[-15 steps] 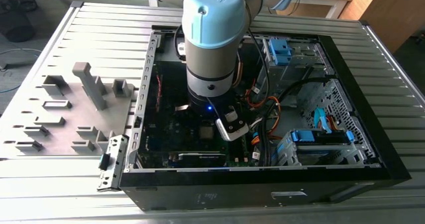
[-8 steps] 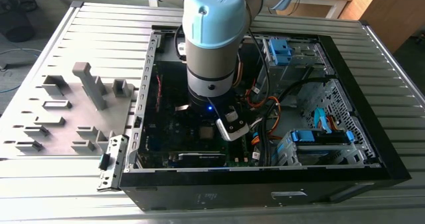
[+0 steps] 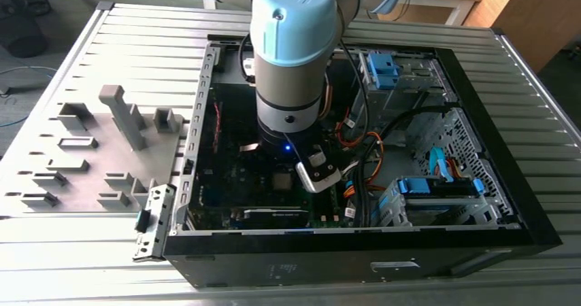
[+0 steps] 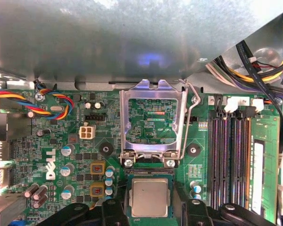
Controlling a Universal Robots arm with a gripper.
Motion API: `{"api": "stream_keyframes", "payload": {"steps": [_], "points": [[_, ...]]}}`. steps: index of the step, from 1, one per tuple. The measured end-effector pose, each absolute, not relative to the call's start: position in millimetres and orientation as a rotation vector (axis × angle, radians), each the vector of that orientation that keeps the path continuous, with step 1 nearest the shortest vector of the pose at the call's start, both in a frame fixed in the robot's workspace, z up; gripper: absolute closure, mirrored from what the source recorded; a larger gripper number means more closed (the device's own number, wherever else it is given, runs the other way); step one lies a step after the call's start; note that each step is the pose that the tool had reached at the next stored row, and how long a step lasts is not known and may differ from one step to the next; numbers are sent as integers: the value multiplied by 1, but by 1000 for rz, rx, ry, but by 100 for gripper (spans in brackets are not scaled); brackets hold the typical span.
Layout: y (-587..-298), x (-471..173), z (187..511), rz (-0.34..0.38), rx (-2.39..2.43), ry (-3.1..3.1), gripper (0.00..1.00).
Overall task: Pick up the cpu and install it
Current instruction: 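Place the cpu into insertion slot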
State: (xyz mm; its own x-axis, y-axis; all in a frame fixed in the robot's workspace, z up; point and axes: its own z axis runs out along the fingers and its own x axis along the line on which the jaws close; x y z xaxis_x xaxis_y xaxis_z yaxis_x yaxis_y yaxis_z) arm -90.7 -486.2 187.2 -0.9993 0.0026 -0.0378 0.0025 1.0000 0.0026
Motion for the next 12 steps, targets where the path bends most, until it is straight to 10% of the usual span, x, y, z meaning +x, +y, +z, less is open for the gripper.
{"api": "stream_keyframes", "payload": {"steps": [12], "points": [[-486,-90,186,6,4,3103,52]]}}
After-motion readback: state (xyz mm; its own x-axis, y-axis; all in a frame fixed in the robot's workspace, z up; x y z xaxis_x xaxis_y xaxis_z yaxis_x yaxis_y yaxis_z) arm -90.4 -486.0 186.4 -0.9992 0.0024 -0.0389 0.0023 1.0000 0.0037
